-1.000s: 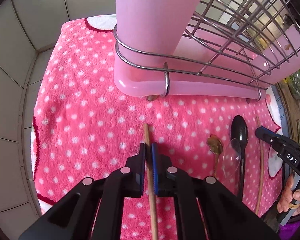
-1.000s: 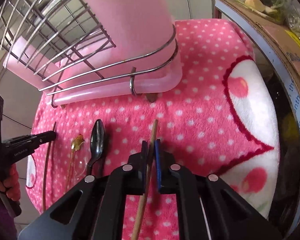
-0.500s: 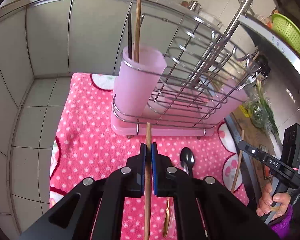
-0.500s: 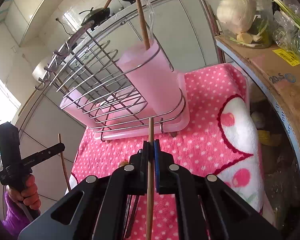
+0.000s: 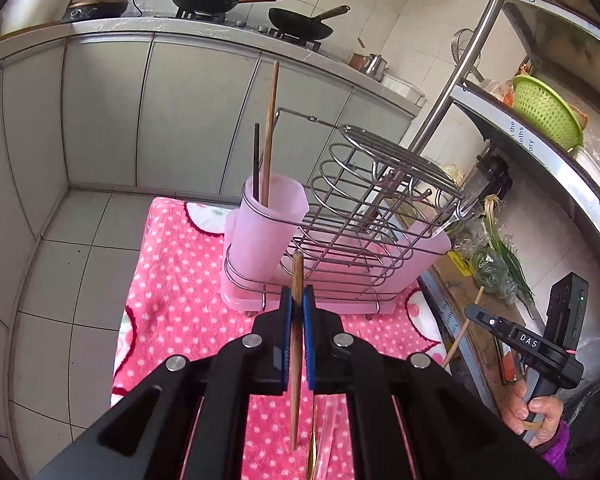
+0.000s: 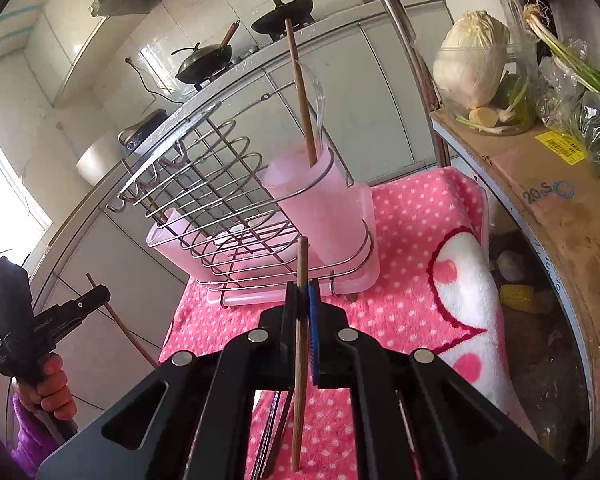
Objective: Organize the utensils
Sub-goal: 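Lift the wooden chopstick toward the pink cup with the left tool while the right tool lifts its chopstick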
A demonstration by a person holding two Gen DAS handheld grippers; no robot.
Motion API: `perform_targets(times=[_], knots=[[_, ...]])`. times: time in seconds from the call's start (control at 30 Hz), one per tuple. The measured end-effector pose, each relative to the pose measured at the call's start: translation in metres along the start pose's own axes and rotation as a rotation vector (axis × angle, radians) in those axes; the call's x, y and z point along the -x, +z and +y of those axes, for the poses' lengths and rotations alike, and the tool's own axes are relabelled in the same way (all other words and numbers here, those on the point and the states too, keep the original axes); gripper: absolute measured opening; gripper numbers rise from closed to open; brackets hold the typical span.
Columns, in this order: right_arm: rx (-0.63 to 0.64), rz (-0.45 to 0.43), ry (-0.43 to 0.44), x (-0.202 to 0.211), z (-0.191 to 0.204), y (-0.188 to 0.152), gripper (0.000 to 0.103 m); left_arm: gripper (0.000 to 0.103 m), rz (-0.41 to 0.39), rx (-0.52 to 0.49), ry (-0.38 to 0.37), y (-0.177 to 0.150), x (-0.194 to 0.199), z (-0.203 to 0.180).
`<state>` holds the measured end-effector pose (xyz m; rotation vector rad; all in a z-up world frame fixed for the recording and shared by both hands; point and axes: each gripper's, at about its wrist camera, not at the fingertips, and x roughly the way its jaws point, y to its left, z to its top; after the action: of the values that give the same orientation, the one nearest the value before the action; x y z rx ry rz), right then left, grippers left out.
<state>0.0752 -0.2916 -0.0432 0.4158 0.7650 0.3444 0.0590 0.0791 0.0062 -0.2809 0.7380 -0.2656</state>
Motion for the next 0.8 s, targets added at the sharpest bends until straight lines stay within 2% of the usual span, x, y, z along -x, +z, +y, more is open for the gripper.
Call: perform_targets(times=[0.43, 0.8], knots=[[0.059, -0.082, -0.016, 0.026, 0.017, 0.021, 0.006, 0.005, -0.104, 0.027, -0.014, 0.015, 0.030, 0.011], [0.142, -0.174, -0.021, 0.066, 0.043, 0.082, 0.006, 0.005, -0.192, -0.007, 0.018, 0.055, 0.059, -0.001]])
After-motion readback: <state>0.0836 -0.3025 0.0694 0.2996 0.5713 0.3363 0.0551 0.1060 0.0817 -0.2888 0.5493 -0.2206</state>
